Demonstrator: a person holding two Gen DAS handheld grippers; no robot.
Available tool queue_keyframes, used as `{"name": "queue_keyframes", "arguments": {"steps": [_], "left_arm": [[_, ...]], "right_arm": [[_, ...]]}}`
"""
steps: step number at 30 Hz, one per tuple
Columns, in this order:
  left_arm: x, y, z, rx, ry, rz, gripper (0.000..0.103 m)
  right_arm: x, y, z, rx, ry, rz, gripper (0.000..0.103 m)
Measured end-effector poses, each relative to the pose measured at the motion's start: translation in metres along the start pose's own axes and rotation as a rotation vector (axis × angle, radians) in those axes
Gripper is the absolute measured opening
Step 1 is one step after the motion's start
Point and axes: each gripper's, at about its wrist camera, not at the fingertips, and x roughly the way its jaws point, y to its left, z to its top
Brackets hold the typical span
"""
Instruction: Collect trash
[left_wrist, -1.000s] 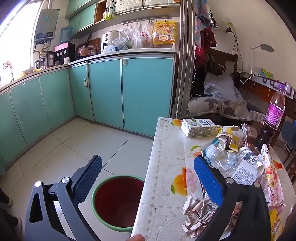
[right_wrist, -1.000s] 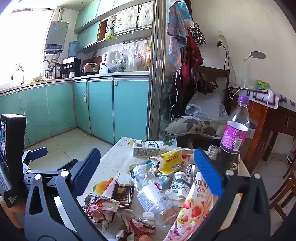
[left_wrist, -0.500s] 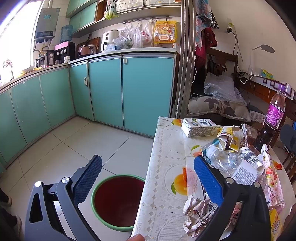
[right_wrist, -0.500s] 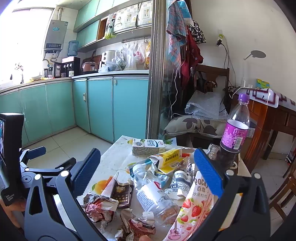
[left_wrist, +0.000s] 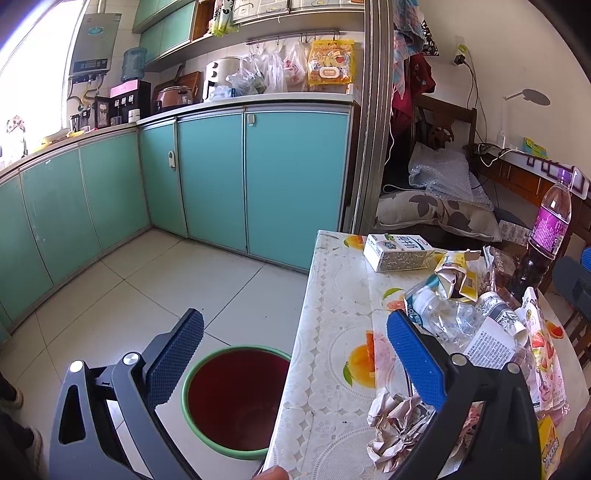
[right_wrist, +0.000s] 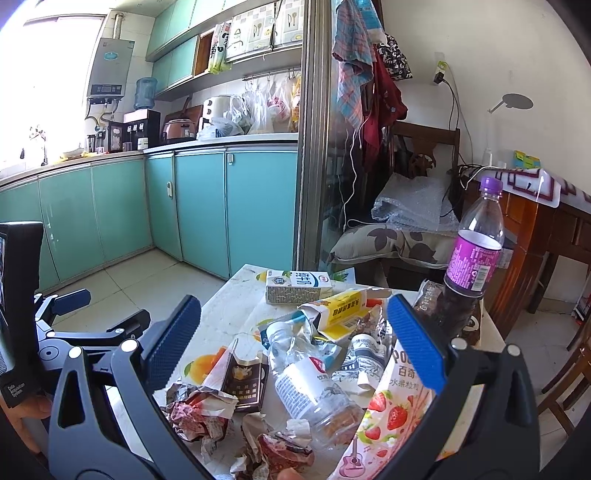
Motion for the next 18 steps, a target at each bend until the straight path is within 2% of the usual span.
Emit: {"name": "queue_keyframes", "arguments": {"steps": [18], "left_arm": [[0.0003, -0.0012, -0.0014, 0.006, 0.001, 0.002, 0.096]], "right_arm": [[0.0017, -0.0046, 0.0005, 0.0, 0.016, -0.002, 0.1]]}}
